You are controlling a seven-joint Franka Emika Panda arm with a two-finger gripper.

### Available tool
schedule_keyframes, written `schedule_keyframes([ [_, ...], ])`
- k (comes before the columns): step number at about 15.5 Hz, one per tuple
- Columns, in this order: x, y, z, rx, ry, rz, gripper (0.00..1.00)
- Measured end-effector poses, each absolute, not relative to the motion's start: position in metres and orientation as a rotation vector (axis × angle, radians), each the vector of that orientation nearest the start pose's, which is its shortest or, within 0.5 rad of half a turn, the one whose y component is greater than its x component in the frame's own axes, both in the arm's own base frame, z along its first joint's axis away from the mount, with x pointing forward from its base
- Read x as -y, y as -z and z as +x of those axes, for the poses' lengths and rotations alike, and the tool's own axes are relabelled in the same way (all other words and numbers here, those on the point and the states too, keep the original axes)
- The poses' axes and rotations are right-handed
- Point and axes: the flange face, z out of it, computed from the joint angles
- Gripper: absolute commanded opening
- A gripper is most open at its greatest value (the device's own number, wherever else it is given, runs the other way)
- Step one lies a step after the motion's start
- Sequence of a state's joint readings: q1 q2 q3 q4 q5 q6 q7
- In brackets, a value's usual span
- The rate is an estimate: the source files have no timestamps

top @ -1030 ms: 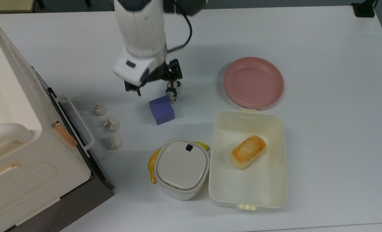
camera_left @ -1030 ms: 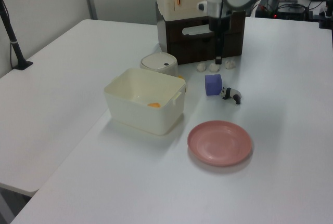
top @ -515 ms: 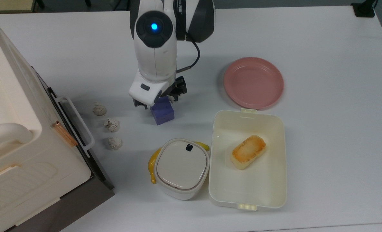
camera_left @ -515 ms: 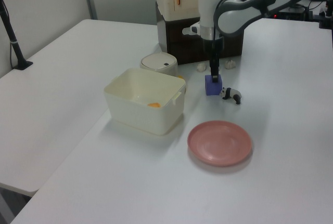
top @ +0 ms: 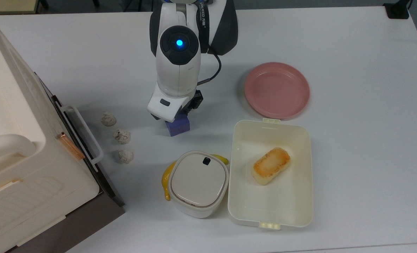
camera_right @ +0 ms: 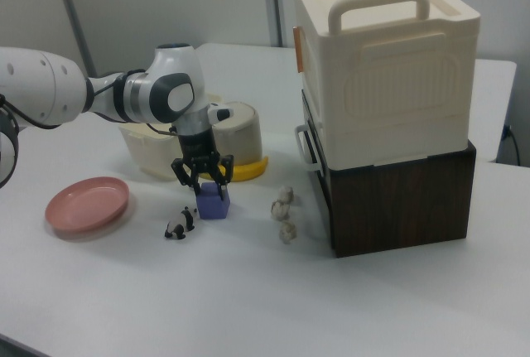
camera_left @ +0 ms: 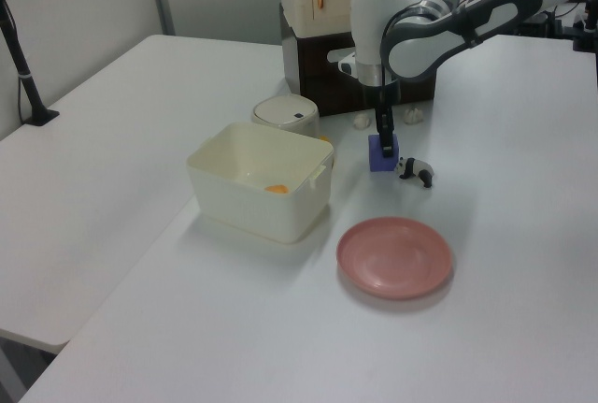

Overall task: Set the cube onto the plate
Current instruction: 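Lift the purple cube and carry it over the pink plate, then lower the cube onto the pink plate and open the gripper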

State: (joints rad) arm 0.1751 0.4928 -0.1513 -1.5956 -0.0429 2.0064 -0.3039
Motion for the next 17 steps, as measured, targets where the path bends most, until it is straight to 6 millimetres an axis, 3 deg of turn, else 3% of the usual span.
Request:
schedule_keyframes([
  [4, -0.026, -0.374, 0.677, 0.574, -0.088, -3.190, 0.43],
  [7, -0.050, -0.419, 0.669, 0.517, -0.038, -3.193, 0.47],
  [10, -0.102, -0.449, 0.652, 0.458, -0.024, -3.186, 0.51],
  [15, -0.203, -0.435, 0.625, 0.380, -0.060, -3.165, 0.56],
  [17, -0.250, -0.429, 0.607, 0.362, -0.073, -3.169, 0.64],
])
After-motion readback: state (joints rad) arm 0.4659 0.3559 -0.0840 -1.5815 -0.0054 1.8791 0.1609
